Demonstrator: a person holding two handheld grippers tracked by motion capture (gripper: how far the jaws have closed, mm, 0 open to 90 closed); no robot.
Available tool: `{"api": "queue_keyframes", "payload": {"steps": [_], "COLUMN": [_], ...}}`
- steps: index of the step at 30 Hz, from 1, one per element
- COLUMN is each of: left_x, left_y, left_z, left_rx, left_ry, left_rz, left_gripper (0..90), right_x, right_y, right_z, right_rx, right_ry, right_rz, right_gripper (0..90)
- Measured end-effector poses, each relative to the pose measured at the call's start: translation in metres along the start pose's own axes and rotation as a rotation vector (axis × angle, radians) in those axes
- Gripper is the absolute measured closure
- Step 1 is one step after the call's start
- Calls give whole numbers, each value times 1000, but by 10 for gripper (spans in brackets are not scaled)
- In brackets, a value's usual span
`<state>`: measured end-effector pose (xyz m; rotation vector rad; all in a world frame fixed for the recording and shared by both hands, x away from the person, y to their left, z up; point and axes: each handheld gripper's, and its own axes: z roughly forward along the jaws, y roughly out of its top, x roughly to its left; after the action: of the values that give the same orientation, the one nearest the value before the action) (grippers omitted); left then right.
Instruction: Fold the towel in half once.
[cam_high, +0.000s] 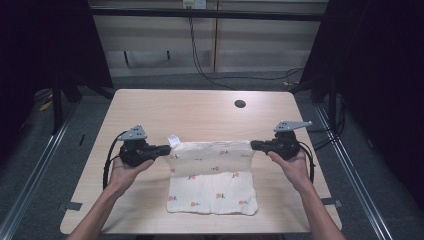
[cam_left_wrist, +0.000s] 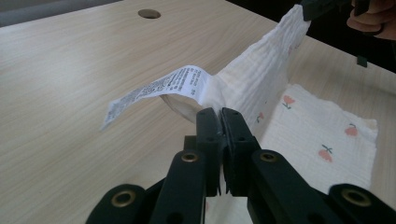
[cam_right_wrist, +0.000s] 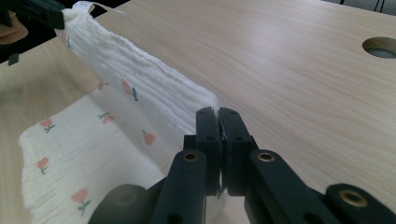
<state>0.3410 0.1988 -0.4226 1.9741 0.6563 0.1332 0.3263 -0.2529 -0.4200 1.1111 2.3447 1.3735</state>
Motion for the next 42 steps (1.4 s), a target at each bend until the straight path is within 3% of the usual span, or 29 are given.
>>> {"api": "queue_keyframes", "payload": {"steps": [7, 12, 17, 20, 25, 27, 31, 39, 42], "left_x": [-11, -23, -26, -28, -38, -41, -43, -47, -49], "left_y": [-9, -14, -25, -35, -38, -44, -58, -62, -67], "left_z": [-4, -14, -16, -12, -18, -16, -1, 3, 4], "left_rx": [5, 25, 31, 45, 65, 65, 130, 160, 184], "left_ry": [-20, -30, -31, -40, -44, -52, -66, -102, -104], "left_rz": [11, 42, 23, -1, 15, 2, 6, 25, 24], "left_gripper": [869, 869, 869, 868, 868, 868, 867, 860, 856], "right_x": [18, 31, 40, 44, 52, 53, 51, 49, 53], "right_y": [-5, -13, -17, -30, -43, -46, -67, -83, -90], "right_z": [-17, -24, -27, -22, -26, -27, -20, -23, -21], "right_rx": [1, 15, 19, 39, 61, 58, 79, 84, 120], "right_ry": [6, 23, 34, 47, 47, 49, 41, 65, 71], "right_rz": [-35, -61, -85, -81, -93, -91, -72, -46, -56], "right_gripper": [879, 879, 879, 879, 878, 878, 874, 840, 813]}}
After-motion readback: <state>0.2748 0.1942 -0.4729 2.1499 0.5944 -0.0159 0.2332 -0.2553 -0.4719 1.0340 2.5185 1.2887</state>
